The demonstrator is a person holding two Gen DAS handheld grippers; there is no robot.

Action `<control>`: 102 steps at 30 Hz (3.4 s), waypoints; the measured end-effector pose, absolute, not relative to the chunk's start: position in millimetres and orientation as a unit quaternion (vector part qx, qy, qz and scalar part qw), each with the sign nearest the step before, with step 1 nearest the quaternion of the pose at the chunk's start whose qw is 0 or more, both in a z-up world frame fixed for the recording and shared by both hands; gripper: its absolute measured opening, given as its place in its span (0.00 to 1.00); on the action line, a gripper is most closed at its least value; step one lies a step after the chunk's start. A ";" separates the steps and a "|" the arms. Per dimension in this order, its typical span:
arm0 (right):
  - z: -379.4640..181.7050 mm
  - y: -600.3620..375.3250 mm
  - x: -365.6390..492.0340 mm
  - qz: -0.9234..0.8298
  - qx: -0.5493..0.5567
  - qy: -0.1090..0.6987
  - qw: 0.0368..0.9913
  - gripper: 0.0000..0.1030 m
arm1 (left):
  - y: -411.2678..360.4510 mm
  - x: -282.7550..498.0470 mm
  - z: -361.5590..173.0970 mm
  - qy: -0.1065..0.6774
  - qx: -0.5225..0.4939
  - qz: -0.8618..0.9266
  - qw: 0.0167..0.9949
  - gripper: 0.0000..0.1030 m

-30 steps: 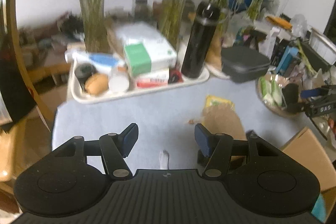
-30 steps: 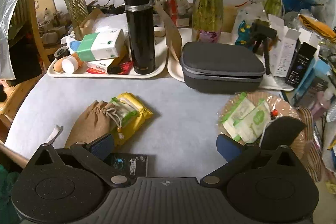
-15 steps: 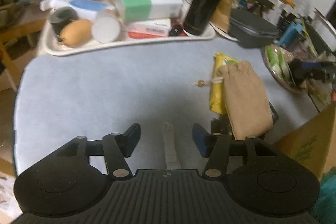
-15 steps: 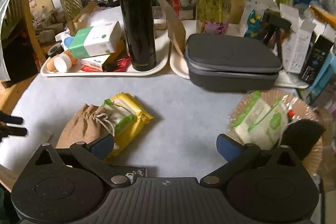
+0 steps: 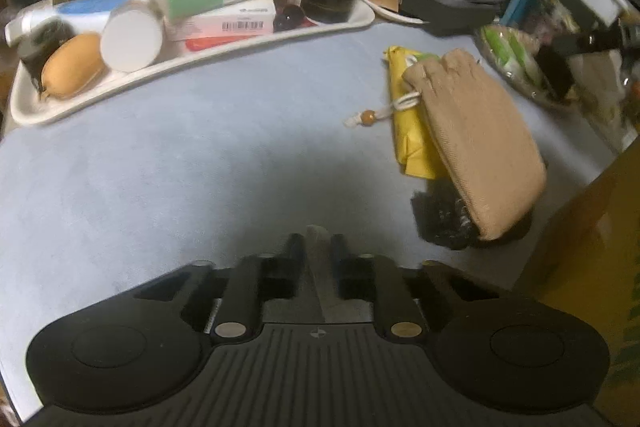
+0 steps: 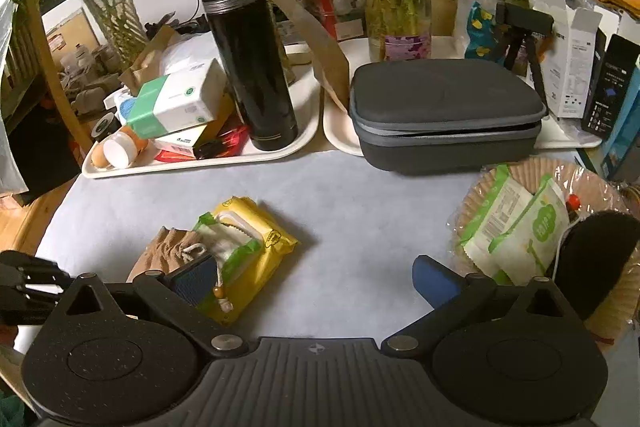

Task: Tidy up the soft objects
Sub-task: 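Lower the left tool onto the white paper strip and grasp it, then grasp the beige burlap pouch with the right tool while left tool holds the white strip, then carry the pouch with the right tool to the box while left tool carries the strip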

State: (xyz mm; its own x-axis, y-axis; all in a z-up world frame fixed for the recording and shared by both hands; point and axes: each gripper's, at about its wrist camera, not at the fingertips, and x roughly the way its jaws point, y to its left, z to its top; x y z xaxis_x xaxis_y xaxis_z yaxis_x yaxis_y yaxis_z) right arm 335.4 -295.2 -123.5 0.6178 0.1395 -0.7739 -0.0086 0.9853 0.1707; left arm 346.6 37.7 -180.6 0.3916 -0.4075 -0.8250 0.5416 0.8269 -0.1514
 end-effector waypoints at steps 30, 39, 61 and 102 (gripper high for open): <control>-132.6 -290.3 346.0 0.052 0.055 0.436 0.897 1.00 | 26.2 341.3 -185.0 0.418 0.119 -0.203 0.877 0.12; -138.3 -279.8 353.6 0.121 0.039 0.433 0.892 1.00 | 37.1 338.7 -179.9 0.393 0.086 -0.179 0.898 0.04; -174.0 -246.8 374.7 0.324 0.099 0.525 0.781 0.17 | 50.1 341.7 -168.6 0.360 0.031 -0.173 0.916 0.04; -2.6 -269.1 275.2 0.284 0.055 0.346 0.893 0.03 | 48.1 254.8 -21.6 0.286 0.050 -0.208 0.934 0.04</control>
State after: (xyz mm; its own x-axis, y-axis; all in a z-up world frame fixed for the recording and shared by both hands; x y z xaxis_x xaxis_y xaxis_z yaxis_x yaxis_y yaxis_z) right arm 275.2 -269.1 -2.6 0.5993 0.5451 -0.5862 -0.4688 0.8326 0.2949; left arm 254.8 48.1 -21.6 0.7497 -0.3603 -0.5551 0.4176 0.9083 -0.0255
